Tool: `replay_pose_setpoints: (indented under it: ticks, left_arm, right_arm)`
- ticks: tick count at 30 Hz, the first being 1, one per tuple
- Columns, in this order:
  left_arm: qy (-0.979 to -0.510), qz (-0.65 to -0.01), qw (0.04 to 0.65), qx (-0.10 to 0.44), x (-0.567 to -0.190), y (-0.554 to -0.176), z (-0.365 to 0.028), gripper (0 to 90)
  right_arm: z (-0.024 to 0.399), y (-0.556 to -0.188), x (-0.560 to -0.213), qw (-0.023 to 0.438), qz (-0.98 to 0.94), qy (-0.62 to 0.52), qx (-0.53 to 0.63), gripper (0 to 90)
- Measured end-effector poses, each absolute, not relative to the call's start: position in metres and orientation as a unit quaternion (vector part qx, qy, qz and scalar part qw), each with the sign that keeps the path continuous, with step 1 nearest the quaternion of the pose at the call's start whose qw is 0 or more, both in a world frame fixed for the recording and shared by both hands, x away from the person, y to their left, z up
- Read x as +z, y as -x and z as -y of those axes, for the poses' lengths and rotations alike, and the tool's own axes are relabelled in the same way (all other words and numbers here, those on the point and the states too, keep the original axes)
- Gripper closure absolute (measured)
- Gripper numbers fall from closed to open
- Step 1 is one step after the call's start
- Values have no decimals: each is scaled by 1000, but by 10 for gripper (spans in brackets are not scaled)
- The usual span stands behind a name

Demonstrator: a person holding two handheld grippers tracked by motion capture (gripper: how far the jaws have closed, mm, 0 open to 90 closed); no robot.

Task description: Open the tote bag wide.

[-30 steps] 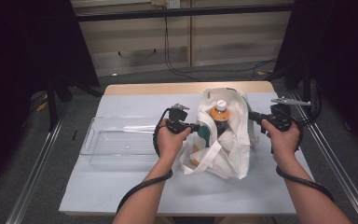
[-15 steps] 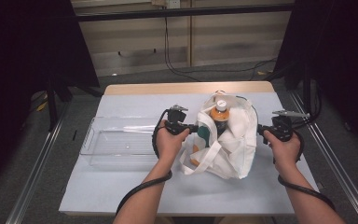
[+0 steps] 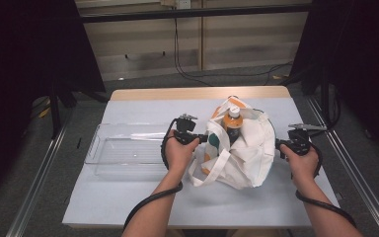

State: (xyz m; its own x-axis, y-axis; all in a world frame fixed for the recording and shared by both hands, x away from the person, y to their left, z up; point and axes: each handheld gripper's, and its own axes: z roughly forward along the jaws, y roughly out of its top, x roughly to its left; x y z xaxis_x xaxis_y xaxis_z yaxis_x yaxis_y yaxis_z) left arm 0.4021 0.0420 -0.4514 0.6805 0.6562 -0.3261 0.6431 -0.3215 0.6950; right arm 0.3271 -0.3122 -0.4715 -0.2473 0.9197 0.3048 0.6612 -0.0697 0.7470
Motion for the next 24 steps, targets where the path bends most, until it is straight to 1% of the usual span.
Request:
replay_pose_setpoints:
  ticks: [7,13,14,16,20,24]
  left_arm:
    - [-810,-400,429,5,-447,-403,-43,875]
    - [-805,-403,434,1,-441,-404,-45,838]
    - [-806,-403,435,0,-441,-405,-45,813]
    - [-804,-405,436,-1,-438,-405,-45,805]
    - [-802,-407,438,1,-431,-406,-48,741]
    - [-805,-404,435,-1,-425,-407,-50,698]
  right_arm:
    - [312,-328,-467,155,-664,-593,428,884]
    - [311,-329,-460,158,-668,-586,432,867]
    - [310,-329,-458,160,-668,-584,432,860]
    - [310,-330,-457,160,-669,-583,433,856]
    - [308,-332,-453,163,-670,-582,431,827]
    - [308,-333,-449,166,-672,-579,431,797]
